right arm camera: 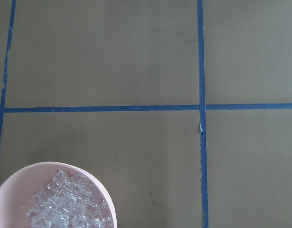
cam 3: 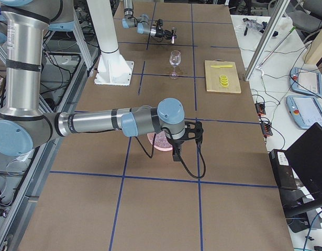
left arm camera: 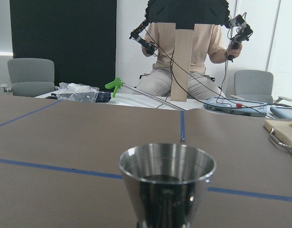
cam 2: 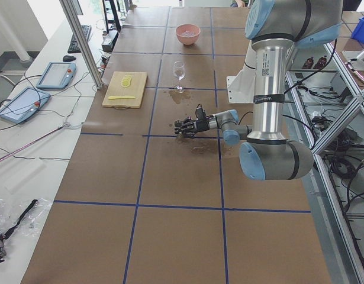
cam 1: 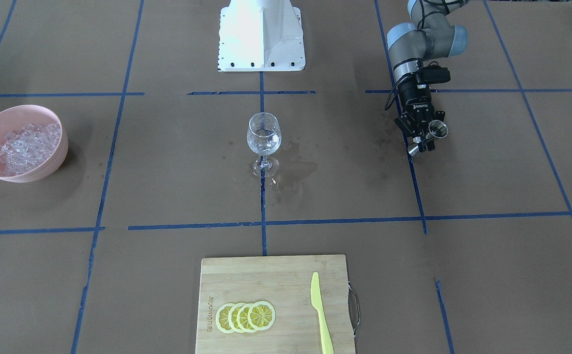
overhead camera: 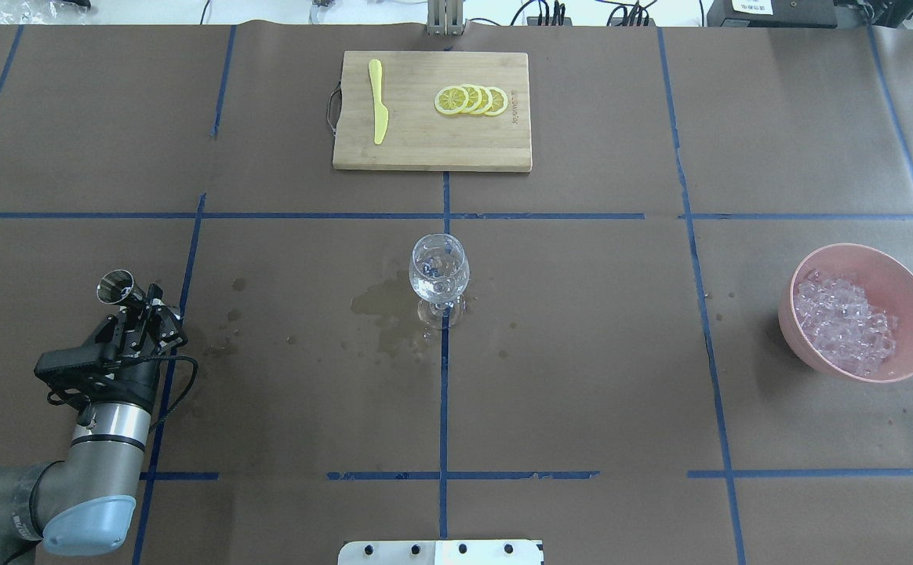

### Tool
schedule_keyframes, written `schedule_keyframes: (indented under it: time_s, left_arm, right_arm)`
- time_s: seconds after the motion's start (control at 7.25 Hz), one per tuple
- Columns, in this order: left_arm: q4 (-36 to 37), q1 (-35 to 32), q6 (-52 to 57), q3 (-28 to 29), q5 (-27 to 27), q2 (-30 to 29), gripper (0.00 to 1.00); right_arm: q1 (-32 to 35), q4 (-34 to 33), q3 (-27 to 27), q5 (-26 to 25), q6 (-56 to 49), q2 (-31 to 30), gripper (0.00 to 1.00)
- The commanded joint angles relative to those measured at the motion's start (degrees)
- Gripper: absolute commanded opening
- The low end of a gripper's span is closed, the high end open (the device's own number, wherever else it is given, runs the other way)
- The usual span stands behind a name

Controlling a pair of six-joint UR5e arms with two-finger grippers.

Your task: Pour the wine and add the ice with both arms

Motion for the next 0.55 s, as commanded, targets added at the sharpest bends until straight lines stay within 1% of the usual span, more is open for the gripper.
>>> schedule_keyframes:
  time_s: [0.0,0.28,0.41]
  left_arm:
    - [0.1,-1.2,2.0,-5.0,0.0,0.4,0.0]
    - [0.0,-3.6,11.8,-10.8,0.0,0.3,0.0]
    - [-0.2,-5.7,16.1,-11.7,-0.3,-0.4,0.0]
  right_arm:
    - [0.1,0.0,0.5,0.0,0.0,-0.4,1.0]
    - [0.0,0.0,1.3,0.0,0.1,-0.6,1.0]
    - [0.0,0.1,1.7,0.0,0.9,-1.0,1.0]
